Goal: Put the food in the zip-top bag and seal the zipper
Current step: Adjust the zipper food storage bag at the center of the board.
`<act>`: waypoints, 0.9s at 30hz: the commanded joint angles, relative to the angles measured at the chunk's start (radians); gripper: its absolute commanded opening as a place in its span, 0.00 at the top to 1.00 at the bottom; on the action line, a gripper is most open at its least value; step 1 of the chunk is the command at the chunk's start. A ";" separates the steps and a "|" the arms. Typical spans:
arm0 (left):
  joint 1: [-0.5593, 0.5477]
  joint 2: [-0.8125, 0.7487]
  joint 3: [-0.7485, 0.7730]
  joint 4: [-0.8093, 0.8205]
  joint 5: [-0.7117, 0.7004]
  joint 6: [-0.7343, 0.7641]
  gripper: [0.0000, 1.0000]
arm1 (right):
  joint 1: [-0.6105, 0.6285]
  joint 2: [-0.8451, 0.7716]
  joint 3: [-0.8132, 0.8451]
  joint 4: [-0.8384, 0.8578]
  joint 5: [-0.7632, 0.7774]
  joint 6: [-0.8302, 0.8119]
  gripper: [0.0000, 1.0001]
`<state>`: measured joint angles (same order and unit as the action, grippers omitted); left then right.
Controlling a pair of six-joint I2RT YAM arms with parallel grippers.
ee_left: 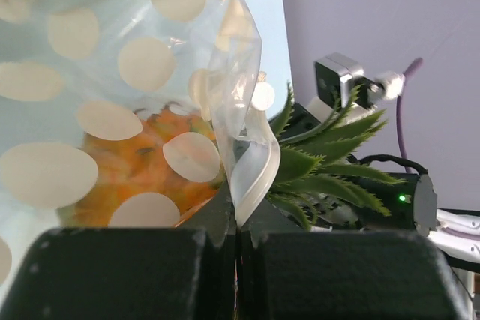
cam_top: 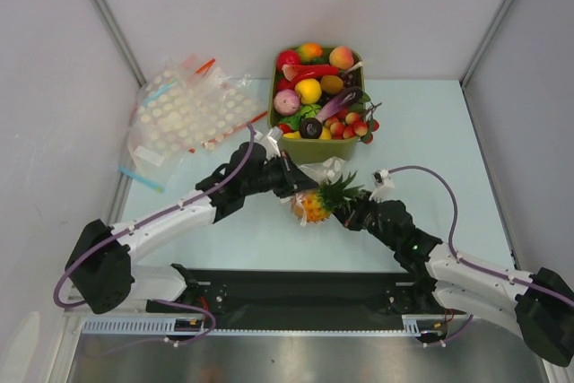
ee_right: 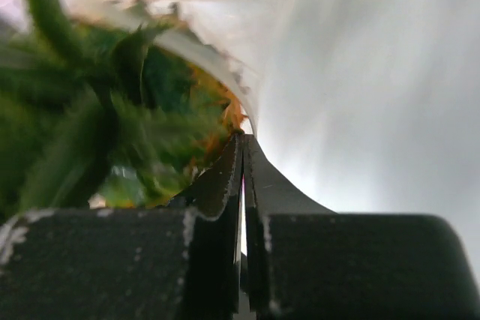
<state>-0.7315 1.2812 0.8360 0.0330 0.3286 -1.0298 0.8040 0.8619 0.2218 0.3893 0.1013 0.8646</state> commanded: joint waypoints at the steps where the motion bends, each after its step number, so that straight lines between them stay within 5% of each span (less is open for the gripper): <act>1: -0.083 0.001 0.026 0.011 -0.081 -0.091 1.00 | 0.012 0.020 0.094 0.007 0.024 -0.010 0.99; 8: -0.209 0.067 0.020 0.039 -0.171 -0.161 1.00 | 0.018 0.019 0.136 -0.095 0.043 -0.036 0.98; 18: -0.354 0.205 0.164 -0.097 -0.362 -0.093 1.00 | 0.021 -0.236 0.166 -0.447 0.129 -0.099 0.96; 27: -0.422 0.352 0.305 -0.134 -0.362 -0.052 1.00 | 0.026 -0.202 0.166 -0.455 0.120 -0.098 0.93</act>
<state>-1.0889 1.5959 1.0821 -0.0250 -0.0860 -1.1198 0.8169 0.6498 0.3035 -0.2283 0.2356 0.7673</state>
